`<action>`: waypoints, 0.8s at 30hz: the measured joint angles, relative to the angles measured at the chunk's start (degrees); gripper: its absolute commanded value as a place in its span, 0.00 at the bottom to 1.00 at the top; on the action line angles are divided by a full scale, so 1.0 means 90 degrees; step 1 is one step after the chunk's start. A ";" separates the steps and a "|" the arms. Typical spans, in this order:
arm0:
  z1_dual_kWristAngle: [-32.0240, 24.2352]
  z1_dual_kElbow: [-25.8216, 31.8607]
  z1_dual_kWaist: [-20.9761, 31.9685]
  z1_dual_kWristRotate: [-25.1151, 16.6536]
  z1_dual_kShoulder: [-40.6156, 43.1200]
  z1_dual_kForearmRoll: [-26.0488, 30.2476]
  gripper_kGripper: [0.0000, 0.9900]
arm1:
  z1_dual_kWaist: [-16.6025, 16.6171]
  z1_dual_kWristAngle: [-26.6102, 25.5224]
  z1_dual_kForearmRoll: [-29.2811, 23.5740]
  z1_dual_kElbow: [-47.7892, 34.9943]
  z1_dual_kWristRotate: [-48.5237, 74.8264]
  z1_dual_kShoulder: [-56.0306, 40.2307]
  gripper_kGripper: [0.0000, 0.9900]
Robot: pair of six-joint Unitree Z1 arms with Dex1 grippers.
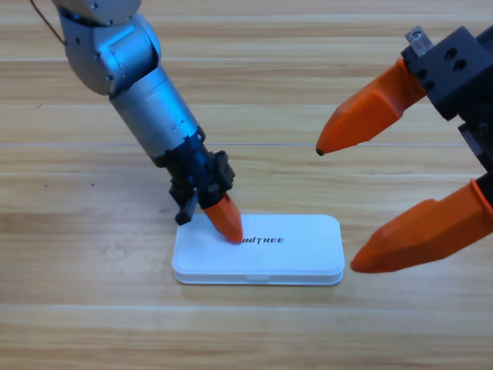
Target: Clean up eraser and pencils
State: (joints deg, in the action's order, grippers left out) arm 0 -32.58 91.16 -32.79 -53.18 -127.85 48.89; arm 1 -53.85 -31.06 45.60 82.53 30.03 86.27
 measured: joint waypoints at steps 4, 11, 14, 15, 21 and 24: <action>0.0528 -0.0350 -0.0074 0.0073 0.0449 -0.0004 0.00 | 0.0000 0.0000 0.0000 0.0000 0.0000 0.0000 0.99; 0.1152 -0.0550 -0.0216 0.0394 0.2584 0.0436 0.00 | 0.0000 0.0000 0.0000 0.0000 0.0000 0.0000 0.99; 0.1293 -0.0703 -0.0489 0.0670 0.3787 0.0571 0.17 | 0.0000 0.0000 0.0000 0.0000 -0.0012 0.0000 0.99; 0.1322 -0.0845 -0.0602 0.0757 0.4102 0.0571 0.37 | 0.0000 0.0000 0.0000 0.0000 -0.0015 0.0000 0.99; 0.1350 -0.1813 -0.1156 0.0971 0.5219 0.0560 1.00 | 0.0000 0.0000 0.0000 0.0000 -0.0015 0.0000 0.99; 0.1430 -0.2177 -0.1252 0.1086 0.5356 0.0410 1.00 | 0.0000 0.0000 0.0000 -0.0001 -0.0016 0.0000 0.99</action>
State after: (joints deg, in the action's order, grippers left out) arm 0 -19.71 71.57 -44.06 -43.40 -79.65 52.58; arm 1 -53.85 -31.06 45.60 82.52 29.89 86.27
